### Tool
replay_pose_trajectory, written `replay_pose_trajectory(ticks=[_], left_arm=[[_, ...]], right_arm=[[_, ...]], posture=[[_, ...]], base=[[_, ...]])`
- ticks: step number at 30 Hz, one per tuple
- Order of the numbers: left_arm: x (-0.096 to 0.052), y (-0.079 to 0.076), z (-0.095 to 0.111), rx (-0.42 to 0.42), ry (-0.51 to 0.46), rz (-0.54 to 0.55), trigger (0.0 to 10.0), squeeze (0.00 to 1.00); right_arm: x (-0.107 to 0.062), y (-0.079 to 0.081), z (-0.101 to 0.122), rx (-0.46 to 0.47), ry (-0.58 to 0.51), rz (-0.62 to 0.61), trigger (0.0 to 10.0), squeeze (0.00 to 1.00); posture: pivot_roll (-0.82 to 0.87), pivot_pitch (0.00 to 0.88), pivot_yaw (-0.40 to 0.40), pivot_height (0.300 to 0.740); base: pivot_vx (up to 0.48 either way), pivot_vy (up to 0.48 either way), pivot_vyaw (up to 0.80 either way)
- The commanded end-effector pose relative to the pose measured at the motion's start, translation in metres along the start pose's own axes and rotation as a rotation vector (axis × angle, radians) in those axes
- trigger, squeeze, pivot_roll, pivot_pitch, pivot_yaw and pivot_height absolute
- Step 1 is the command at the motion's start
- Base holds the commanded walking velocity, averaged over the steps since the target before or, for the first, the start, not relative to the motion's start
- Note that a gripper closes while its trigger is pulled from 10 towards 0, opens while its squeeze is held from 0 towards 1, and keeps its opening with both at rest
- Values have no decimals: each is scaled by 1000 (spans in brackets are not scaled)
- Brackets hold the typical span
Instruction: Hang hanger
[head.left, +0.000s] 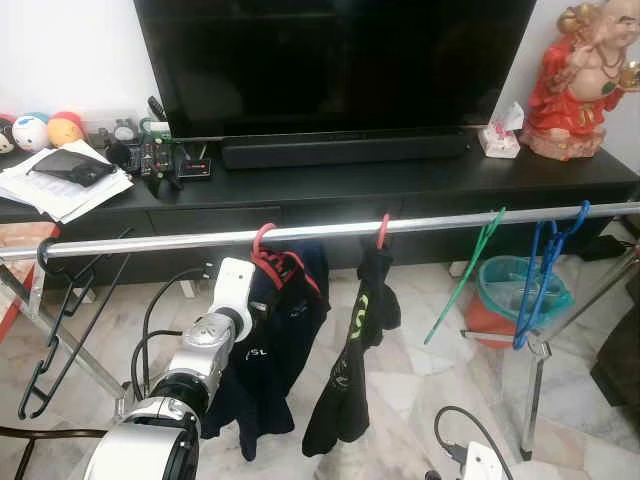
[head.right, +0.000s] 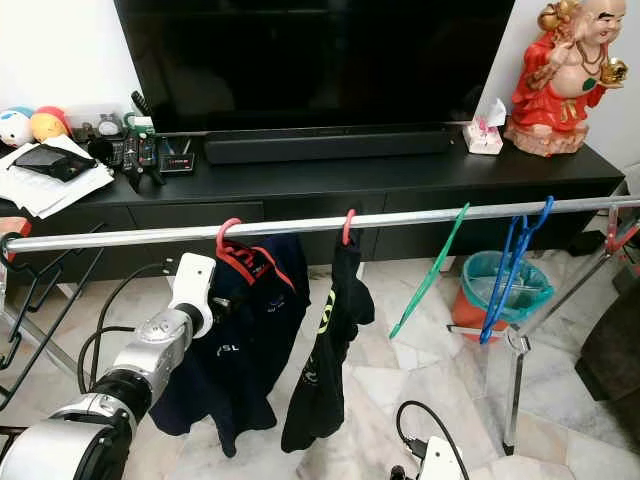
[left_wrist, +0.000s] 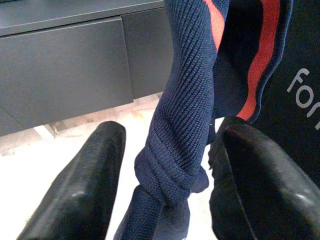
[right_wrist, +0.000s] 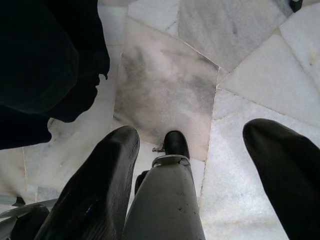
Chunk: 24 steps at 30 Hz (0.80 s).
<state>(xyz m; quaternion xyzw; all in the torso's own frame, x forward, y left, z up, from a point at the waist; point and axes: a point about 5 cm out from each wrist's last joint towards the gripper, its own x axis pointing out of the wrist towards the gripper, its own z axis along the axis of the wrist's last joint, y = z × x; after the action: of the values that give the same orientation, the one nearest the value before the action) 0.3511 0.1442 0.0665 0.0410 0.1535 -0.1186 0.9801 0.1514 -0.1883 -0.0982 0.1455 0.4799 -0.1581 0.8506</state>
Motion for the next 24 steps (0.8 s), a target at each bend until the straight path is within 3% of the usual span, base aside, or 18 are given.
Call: replay_pose_trajectory(ticks=[1, 24], left_arm=[[1, 1, 4, -12, -6, 1, 0, 0], [0, 0, 1, -23, -5, -5, 0, 0]], right_arm=[[0, -1, 0, 10, -2, -3, 10000, 0], [0, -2, -2, 4, 4, -3, 10000, 0]], posture=[[183, 0, -32, 736], [188, 23, -34, 736]], base=[[0, 0, 0], [0, 0, 0]])
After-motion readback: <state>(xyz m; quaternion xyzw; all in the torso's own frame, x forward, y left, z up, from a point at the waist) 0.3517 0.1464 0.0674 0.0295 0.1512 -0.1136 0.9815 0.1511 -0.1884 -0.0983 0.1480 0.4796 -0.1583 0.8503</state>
